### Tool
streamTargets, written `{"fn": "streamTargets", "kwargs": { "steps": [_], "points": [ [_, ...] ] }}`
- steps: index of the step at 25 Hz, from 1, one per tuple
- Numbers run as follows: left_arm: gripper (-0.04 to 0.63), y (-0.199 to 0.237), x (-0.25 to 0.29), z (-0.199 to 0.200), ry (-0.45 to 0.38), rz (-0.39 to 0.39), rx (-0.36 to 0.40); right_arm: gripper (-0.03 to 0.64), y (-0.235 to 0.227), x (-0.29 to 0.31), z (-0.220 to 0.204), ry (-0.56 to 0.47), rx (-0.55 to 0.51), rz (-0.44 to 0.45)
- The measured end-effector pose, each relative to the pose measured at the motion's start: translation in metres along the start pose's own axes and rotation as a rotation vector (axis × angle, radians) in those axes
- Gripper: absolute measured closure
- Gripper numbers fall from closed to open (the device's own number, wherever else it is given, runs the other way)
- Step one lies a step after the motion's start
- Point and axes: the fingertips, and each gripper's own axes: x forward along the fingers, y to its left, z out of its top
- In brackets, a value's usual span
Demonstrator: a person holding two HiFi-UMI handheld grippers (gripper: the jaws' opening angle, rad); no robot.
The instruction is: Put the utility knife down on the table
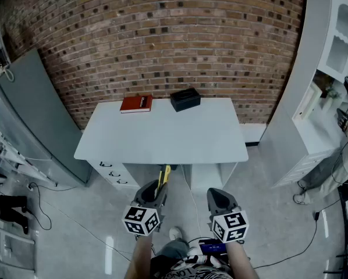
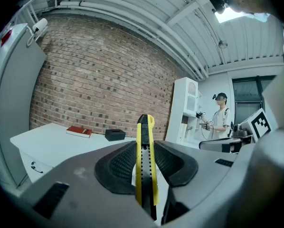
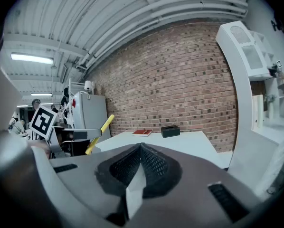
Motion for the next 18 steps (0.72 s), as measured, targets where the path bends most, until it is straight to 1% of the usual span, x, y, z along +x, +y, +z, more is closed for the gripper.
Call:
{"fn": "streamTargets", "kwargs": {
  "steps": [7, 11, 14, 18],
  "points": [
    [0.474, 0.0, 0.008, 0.002, 0.006, -0.003, 0.001, 0.617, -0.007, 0.005, 0.005, -0.005, 0.008, 0.004],
    [0.474, 0.008, 0.016, 0.006, 0.004, 0.003, 0.006, 0.617, -0.014, 0.02, 0.008, -0.015, 0.045, 0.012],
    [0.474, 0.022, 0.027, 0.009, -0.004, 0.012, 0.008, 0.617, -0.02, 0.038, 0.012, -0.016, 0.042, 0.018],
    [0.474, 0.051, 0.052, 0.012, -0.011, 0.025, -0.01, 0.617, -0.024, 0.074, 0.015, -0.003, 0.032, 0.034]
  ]
}}
